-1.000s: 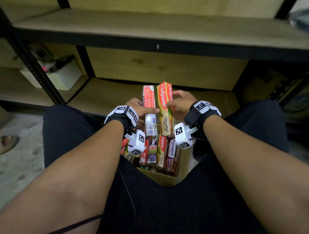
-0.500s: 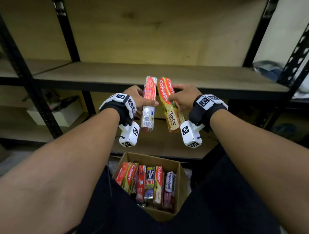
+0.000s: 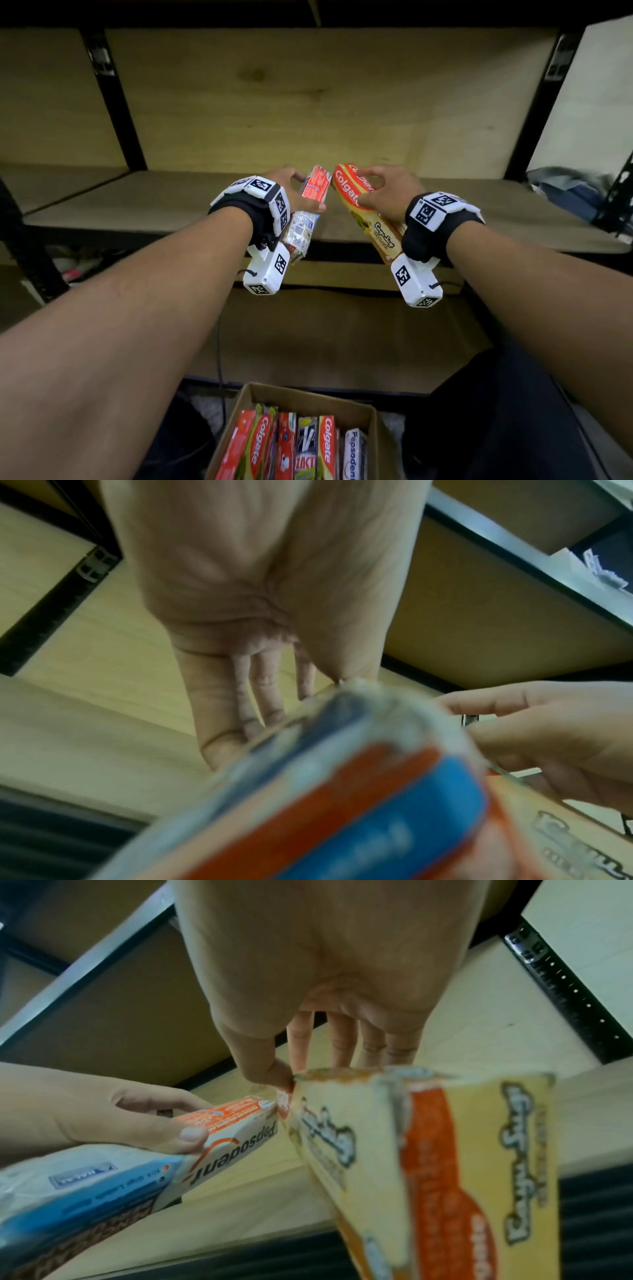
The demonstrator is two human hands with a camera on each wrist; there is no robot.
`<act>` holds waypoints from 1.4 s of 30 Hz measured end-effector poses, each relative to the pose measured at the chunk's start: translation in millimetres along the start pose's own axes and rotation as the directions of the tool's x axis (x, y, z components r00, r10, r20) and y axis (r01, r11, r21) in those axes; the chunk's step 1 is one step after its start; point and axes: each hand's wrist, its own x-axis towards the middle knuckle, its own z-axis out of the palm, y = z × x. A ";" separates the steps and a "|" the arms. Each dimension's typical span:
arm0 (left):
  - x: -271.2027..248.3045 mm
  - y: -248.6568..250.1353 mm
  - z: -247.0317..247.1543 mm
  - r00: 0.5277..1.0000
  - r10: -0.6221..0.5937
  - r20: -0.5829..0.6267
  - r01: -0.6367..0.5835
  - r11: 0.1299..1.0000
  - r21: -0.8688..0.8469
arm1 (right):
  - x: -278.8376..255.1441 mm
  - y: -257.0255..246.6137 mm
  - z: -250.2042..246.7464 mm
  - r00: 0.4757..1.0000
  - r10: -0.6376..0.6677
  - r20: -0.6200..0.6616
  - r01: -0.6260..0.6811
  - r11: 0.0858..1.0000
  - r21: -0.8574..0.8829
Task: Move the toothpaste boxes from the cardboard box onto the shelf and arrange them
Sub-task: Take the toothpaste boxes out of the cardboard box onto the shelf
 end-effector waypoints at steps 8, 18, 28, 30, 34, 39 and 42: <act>61.3 -11.0 21.6 0.993 -0.024 0.115 0.004 0.986 0.170 | 59.3 13.9 19.7 1.000 -0.001 0.018 0.004 0.986 -0.168; 102.2 -23.1 28.9 0.997 -0.004 0.078 -0.015 0.971 0.240 | 103.8 31.6 34.3 0.996 0.013 0.094 0.017 0.949 -0.314; 76.5 -13.4 35.1 1.000 0.011 -0.006 -0.009 0.979 0.203 | 82.9 23.2 17.5 0.997 -0.009 0.070 0.028 0.962 -0.271; 66.0 -10.5 32.9 1.000 0.002 -0.005 -0.001 0.980 0.198 | 72.0 18.9 8.8 0.999 -0.011 0.050 0.024 0.964 -0.263; 40.6 -3.0 23.0 1.000 -0.005 -0.004 0.006 0.961 0.276 | 44.6 8.8 -2.4 0.998 -0.042 0.047 0.053 0.963 -0.266; 0.0 -1.2 15.0 0.999 0.024 -0.048 -0.011 0.965 0.262 | 4.9 0.2 0.9 0.995 -0.070 0.066 0.086 0.955 -0.285; -24.1 -3.8 14.0 0.995 0.039 -0.096 -0.021 0.983 0.182 | -19.7 -2.4 7.6 0.992 -0.092 0.086 0.114 0.942 -0.315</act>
